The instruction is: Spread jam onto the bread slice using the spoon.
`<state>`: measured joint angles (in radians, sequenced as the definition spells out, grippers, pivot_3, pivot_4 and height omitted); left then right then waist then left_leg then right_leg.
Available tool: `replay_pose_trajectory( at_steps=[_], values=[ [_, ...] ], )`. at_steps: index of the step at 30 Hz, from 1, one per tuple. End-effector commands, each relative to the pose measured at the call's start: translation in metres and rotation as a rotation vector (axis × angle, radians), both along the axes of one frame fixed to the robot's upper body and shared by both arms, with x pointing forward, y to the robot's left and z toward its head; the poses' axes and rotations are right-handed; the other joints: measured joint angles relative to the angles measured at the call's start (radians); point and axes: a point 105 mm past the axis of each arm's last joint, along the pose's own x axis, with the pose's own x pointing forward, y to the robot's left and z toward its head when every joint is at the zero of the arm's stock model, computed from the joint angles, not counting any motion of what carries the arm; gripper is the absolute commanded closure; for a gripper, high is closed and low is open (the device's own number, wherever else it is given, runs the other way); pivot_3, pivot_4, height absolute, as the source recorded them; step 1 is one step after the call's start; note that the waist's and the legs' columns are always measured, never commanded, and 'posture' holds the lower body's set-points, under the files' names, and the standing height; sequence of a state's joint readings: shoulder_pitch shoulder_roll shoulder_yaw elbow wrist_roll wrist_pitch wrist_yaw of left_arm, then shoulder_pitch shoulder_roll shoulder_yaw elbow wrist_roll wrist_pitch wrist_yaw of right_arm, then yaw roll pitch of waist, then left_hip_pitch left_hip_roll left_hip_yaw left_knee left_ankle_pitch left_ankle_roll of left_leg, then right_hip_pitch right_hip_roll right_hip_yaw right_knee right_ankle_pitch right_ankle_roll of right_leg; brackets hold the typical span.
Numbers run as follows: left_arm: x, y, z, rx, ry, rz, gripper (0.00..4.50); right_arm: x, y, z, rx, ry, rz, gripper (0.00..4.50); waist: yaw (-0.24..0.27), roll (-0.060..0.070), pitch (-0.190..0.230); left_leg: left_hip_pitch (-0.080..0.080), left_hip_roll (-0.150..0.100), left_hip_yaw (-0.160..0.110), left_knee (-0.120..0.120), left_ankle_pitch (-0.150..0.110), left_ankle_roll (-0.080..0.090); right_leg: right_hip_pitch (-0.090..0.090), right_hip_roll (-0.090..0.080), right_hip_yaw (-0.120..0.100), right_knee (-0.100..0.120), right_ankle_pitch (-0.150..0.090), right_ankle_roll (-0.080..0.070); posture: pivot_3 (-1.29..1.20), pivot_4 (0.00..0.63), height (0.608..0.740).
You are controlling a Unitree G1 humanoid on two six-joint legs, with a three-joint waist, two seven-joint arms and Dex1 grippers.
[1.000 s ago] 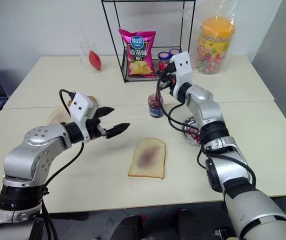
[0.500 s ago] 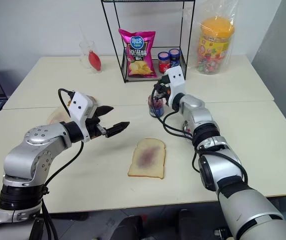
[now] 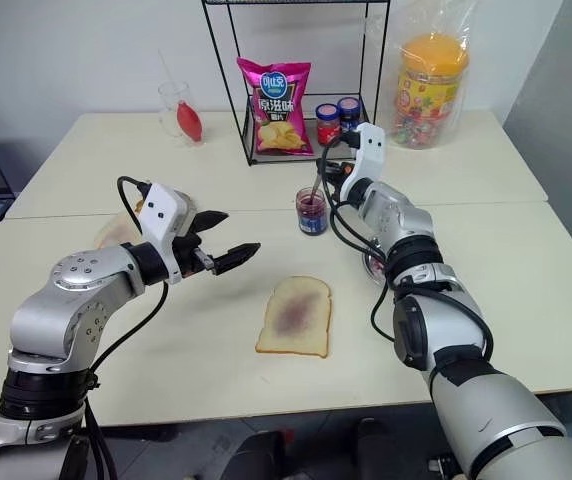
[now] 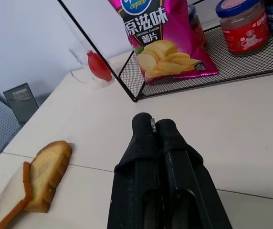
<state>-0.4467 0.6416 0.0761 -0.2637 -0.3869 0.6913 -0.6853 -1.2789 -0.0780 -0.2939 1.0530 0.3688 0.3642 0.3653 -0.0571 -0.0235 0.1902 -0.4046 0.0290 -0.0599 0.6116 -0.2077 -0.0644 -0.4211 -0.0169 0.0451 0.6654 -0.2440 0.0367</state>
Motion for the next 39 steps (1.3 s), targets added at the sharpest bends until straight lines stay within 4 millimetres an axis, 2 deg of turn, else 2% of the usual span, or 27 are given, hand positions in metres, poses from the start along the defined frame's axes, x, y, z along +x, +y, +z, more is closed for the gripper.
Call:
replay_pose_trajectory(
  at_steps=[1, 17, 32, 39],
  values=[
    [0.001, -0.002, 0.012, 0.007, -0.053, -0.007, 0.0, 0.0, 0.0, 0.023, 0.049, -0.038, -0.001, 4.46, 0.0, 0.0, 0.0, 0.0, 0.0, 0.0, 0.0, 0.0, 0.0, 0.0, 0.0, 0.0, 0.0, 0.0, 0.0, 0.0, 0.15, 0.74],
    [0.004, -0.002, 0.013, 0.019, -0.058, -0.009, 0.0, 0.003, -0.011, 0.029, 0.043, -0.07, -0.041, 4.46, 0.0, 0.0, 0.0, 0.0, 0.0, 0.0, 0.0, 0.0, 0.0, 0.0, 0.0, 0.0, 0.0, 0.0, 0.0, 0.0, 0.15, 0.74],
    [0.005, -0.004, 0.012, 0.019, -0.059, -0.017, 0.0, 0.003, -0.02, 0.031, 0.104, -0.045, -0.063, 4.46, 0.0, 0.0, 0.0, 0.0, 0.0, 0.0, 0.0, 0.0, 0.0, 0.0, 0.0, 0.0, 0.0, 0.0, 0.0, 0.0, 0.15, 0.74],
    [0.005, -0.004, 0.012, 0.023, -0.058, -0.021, 0.0, 0.003, -0.02, 0.027, 0.173, 0.02, -0.057, 4.46, 0.0, 0.0, 0.0, 0.0, 0.0, 0.0, 0.0, 0.0, 0.0, 0.0, 0.0, 0.0, 0.0, 0.0, 0.0, 0.0, 0.15, 0.74]
  ],
)
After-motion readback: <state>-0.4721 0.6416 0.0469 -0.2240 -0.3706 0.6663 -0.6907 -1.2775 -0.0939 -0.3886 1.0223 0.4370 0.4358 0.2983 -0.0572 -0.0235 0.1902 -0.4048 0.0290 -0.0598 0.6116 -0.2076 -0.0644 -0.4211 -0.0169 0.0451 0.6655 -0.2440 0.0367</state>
